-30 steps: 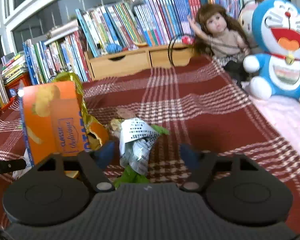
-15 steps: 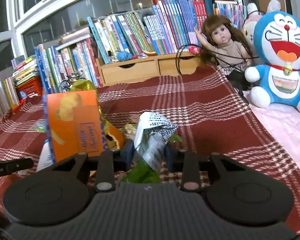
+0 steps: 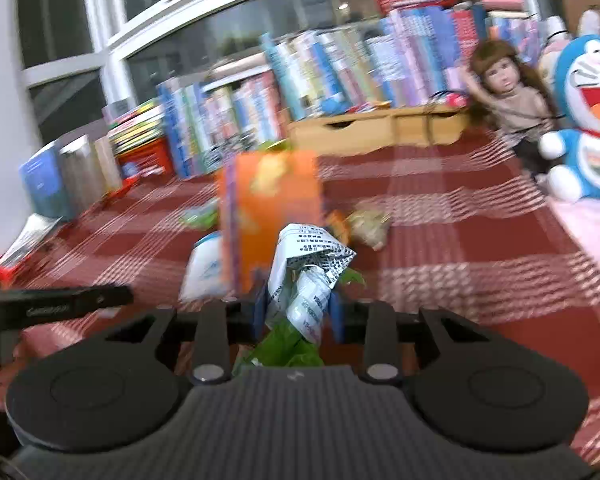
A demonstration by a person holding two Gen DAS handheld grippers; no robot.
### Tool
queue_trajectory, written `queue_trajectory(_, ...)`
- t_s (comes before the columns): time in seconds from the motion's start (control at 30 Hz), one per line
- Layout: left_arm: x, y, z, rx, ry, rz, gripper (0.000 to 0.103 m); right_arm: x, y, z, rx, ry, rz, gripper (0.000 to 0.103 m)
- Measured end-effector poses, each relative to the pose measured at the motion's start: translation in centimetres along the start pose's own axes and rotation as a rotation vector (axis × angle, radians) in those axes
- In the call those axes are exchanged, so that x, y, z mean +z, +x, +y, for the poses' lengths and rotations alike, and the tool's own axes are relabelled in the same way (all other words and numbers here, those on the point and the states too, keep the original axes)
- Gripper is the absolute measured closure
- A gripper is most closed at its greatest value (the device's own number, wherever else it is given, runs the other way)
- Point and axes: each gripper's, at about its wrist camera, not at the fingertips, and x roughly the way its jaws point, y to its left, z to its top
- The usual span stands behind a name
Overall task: Collect trash
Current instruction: 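Grasp the white-and-green wrapper with the right tool, then lower the wrapper below the table edge and open the right tool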
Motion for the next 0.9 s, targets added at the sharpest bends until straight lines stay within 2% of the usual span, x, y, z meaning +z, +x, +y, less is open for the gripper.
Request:
queue_trajectory(0.2, -3.4, -2.7, -0.2, -0.01, 0.047, 0.069, 0.081, -3.2, -1.4, 3.0, 0.134, -0.067, 0.103, 0.066)
queue_trajectory(0.33, -6.4, -3.0, 0.0, -0.005, 0.084, 0.168, 0.081, -6.0, -1.3, 4.8, 0.207, -0.125, 0.207, 0.066)
queue_trajectory(0.5, -10.0, -1.3, 0.4, 0.008, 0.093, 0.329, 0.081, -9.8, 0.7, 5.9, 0.272, -0.135, 0.372, 0.066)
queue_trajectory(0.7, -13.5, 1.8, 0.9, 0.017, 0.076, 0.464, 0.081, -13.9, 4.0, 6.7, 0.271, -0.149, 0.528, 0.064)
queue_trajectory(0.8, -14.4, 2.3, 1.0, 0.003, 0.064, 0.491, 0.081, -14.7, 4.8, 7.0, 0.264, -0.155, 0.554, 0.061)
queue_trajectory(0.83, -14.5, 2.3, 1.0, 0.001, 0.064, 0.491, 0.08, -14.9, 4.9, 7.1, 0.266, -0.152, 0.556, 0.046)
queue_trajectory(0.87, -14.6, 2.2, 1.0, 0.003, 0.068, 0.49, 0.074, -15.0, 5.0, 7.1, 0.268, -0.151, 0.556, 0.044)
queue_trajectory(0.9, -14.6, 2.2, 1.0, 0.005, 0.07, 0.489, 0.061, -15.1, 5.0, 7.1, 0.272, -0.149, 0.554, 0.04)
